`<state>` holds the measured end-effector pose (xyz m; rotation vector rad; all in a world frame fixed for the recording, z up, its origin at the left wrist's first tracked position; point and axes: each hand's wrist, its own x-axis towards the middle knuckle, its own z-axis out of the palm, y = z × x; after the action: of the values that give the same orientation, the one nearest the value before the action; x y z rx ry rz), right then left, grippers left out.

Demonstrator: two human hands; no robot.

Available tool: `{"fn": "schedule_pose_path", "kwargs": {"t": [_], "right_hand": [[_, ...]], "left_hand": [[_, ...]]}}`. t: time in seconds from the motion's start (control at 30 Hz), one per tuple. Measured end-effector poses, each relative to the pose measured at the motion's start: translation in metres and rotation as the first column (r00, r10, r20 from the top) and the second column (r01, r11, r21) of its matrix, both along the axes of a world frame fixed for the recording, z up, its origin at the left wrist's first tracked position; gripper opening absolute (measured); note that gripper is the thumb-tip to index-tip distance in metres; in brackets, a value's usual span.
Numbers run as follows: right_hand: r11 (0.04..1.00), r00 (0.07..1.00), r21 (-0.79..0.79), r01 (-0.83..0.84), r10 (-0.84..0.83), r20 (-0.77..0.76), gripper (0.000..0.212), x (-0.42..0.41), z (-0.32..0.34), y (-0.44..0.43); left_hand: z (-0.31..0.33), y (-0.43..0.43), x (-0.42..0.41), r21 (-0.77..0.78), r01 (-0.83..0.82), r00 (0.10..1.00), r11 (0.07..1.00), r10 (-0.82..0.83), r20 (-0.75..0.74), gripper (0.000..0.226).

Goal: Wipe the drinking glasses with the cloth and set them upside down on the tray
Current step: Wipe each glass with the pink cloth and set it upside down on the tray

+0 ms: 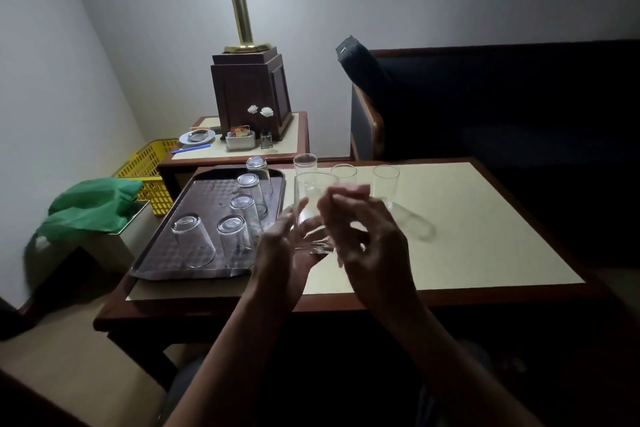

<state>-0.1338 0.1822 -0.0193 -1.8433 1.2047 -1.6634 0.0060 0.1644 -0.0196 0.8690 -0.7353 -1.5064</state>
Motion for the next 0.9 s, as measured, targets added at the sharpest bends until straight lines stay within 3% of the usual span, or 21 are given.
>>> {"fn": "schedule_pose_path", "kwargs": {"t": [0.1, 0.2, 0.3, 0.4, 0.47, 0.63, 0.7, 0.77, 0.9], "right_hand": [[0.995, 0.994, -0.052, -0.083, 0.08, -0.071, 0.02, 0.004, -0.011, 0.014], [0.999, 1.0, 0.032, 0.008, -0.008, 0.005, 0.028, 0.002, 0.004, -0.005], [1.0, 1.0, 0.004, 0.007, -0.007, 0.03, 0.026, 0.001, 0.01, -0.012], [0.995, 0.993, -0.058, -0.084, 0.079, -0.084, 0.017, 0.005, -0.008, 0.012], [0.99, 0.988, -0.042, -0.135, 0.131, -0.077, 0.014, 0.006, -0.013, 0.022], [0.997, 0.998, 0.061, -0.047, 0.045, 0.044, 0.047, 0.0, 0.016, -0.003], [0.995, 0.996, 0.071, -0.068, 0.064, 0.058, 0.031, 0.0, 0.01, 0.003], [0.99, 0.991, 0.055, -0.131, 0.13, 0.031, 0.014, 0.005, -0.003, 0.017], [0.989, 0.988, 0.051, -0.136, 0.132, 0.076, 0.014, 0.008, -0.004, 0.014]], "left_hand": [[0.0, 0.002, 0.0, 0.006, -0.028, 0.999, 1.0, 0.028, -0.041, 0.052], [-0.002, 0.006, -0.006, -0.01, 0.013, 1.0, 1.0, -0.013, -0.005, 0.068], [-0.002, 0.004, -0.006, -0.027, 0.013, 0.999, 1.0, -0.012, 0.051, 0.063], [0.001, 0.0, 0.001, -0.013, -0.007, 0.996, 1.0, 0.006, -0.091, 0.06], [-0.001, 0.0, 0.006, 0.0, -0.002, 0.992, 1.0, 0.002, -0.123, 0.064], [-0.008, 0.005, 0.002, -0.026, 0.054, 0.998, 0.998, -0.053, 0.013, 0.064], [-0.003, 0.004, 0.005, -0.036, 0.042, 0.999, 0.998, -0.042, 0.004, 0.067], [0.002, 0.0, 0.011, -0.033, 0.028, 0.999, 0.999, -0.029, -0.031, 0.053], [0.001, 0.003, 0.011, 0.026, 0.046, 0.996, 0.999, -0.044, -0.075, 0.056]]}}
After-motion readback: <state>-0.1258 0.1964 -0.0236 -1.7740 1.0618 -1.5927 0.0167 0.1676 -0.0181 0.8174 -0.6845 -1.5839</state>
